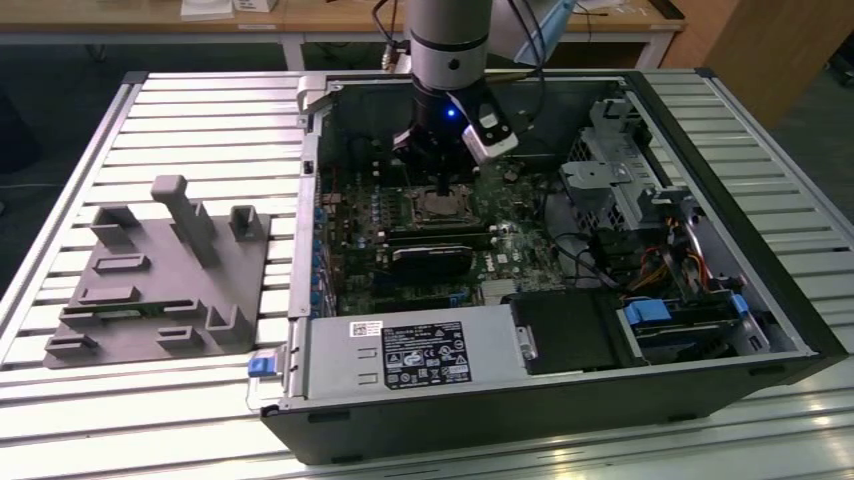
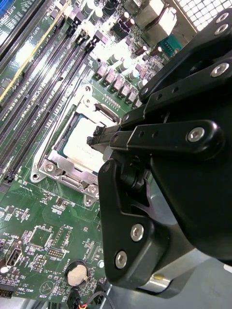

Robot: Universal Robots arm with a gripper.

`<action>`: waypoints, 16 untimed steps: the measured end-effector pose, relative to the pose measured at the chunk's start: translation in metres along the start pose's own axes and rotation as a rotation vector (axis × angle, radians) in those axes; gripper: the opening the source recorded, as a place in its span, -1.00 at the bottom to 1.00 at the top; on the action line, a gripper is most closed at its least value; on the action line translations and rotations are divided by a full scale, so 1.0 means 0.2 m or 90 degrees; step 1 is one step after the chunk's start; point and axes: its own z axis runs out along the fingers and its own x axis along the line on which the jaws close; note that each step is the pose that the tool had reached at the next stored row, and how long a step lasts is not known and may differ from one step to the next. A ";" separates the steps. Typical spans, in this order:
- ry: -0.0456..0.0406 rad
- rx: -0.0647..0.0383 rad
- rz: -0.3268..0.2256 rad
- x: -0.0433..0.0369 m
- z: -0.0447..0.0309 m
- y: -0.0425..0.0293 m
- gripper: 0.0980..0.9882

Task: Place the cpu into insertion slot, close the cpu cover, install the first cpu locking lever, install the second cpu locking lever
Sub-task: 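Install the first cpu locking lever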

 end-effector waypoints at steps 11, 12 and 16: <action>0.0001 -0.001 0.000 0.042 -0.003 -0.001 -0.98; 0.0001 -0.001 0.000 0.052 -0.003 -0.001 -0.98; 0.0001 -0.001 0.000 0.102 -0.006 -0.003 -0.98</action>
